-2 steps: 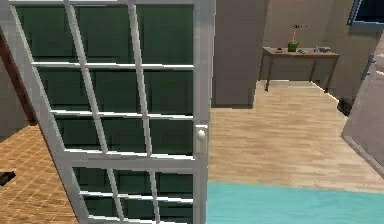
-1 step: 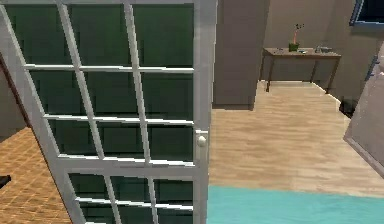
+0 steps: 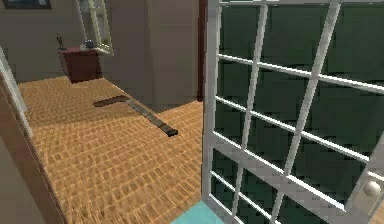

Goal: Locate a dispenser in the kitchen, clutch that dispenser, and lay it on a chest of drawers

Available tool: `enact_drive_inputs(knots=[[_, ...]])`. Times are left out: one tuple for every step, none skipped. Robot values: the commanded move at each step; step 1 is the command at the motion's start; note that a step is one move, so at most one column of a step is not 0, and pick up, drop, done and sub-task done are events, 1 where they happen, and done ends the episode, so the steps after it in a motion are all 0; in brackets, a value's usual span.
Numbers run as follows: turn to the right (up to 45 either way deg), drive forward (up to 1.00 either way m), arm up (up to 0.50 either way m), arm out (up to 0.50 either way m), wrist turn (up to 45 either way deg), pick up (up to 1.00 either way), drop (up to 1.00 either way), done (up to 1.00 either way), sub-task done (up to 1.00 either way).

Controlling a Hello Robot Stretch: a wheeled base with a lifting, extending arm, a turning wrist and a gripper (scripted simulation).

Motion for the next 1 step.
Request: enact_drive_inputs(knots=[[-12.0,0.0,0.0,0.0,0.0,0.0,0.0,0.0,0.0]])
